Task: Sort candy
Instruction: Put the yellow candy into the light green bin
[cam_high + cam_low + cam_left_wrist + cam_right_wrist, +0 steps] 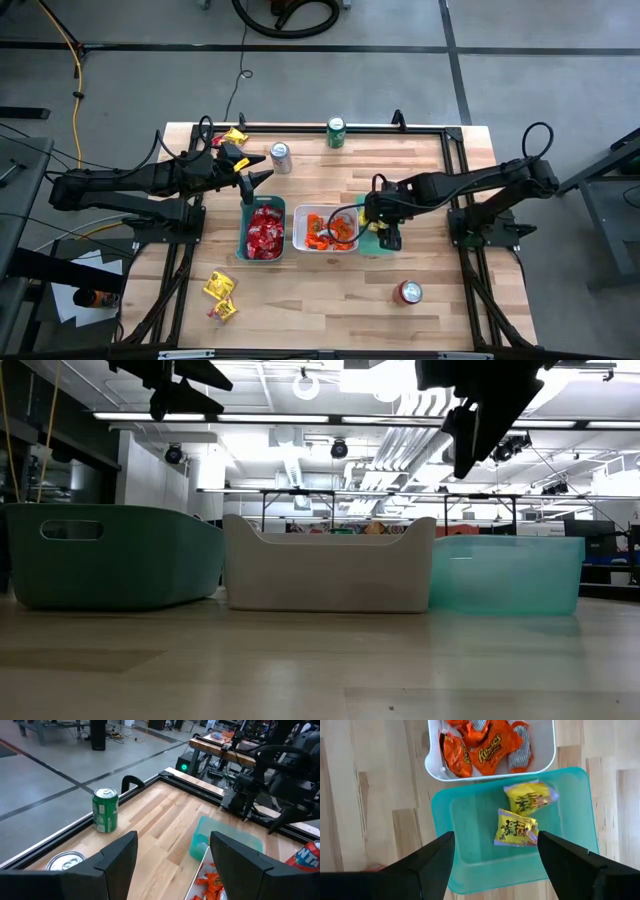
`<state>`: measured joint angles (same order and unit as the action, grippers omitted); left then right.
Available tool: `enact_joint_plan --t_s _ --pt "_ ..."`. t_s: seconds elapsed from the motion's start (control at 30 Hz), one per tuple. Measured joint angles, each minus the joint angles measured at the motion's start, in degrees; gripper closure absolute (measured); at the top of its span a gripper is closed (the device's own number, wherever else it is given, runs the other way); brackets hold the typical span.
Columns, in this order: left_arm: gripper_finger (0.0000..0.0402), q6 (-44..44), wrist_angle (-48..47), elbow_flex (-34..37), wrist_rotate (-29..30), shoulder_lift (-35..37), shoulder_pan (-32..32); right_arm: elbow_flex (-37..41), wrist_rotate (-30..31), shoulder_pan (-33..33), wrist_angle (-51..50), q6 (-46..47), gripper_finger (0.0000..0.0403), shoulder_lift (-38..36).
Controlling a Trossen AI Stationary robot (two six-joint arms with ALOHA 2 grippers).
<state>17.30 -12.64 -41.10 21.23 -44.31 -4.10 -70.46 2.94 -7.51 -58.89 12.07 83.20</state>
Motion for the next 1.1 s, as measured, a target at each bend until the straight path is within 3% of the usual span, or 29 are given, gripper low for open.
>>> enact_joint_plan --t_s 0.27,0.4,0.53,0.67,0.77,0.87,1.1 --pt "0.0165 6.74 -0.53 -2.97 -2.45 -0.26 0.0 0.0 1.15 0.0 -0.07 5.12 0.0124 -3.09" --pt "0.0165 6.15 -14.09 -11.73 5.62 -3.71 -1.88 0.0 5.48 0.0 0.02 8.66 0.0124 -6.46" --pt "0.0165 1.54 -33.9 -21.68 9.79 -10.7 -11.46 0.0 8.9 0.02 0.25 8.97 0.0124 -8.75" --pt "0.0165 -3.79 -39.9 -23.37 6.2 -18.29 -25.89 0.0 11.81 0.02 0.49 9.1 0.0124 -9.07" --pt "0.0165 -6.39 -40.41 -21.79 1.66 -24.87 -36.47 0.0 11.89 0.02 1.32 9.52 0.0124 -9.05" --pt "0.0165 -7.63 -40.34 -20.53 2.5 -32.16 -43.52 0.0 11.89 0.02 2.03 11.43 0.0124 -9.05" --pt "0.0165 -4.47 -30.14 -20.55 3.81 -44.15 -51.25 0.0 11.9 0.02 2.35 14.06 0.0124 -9.05"
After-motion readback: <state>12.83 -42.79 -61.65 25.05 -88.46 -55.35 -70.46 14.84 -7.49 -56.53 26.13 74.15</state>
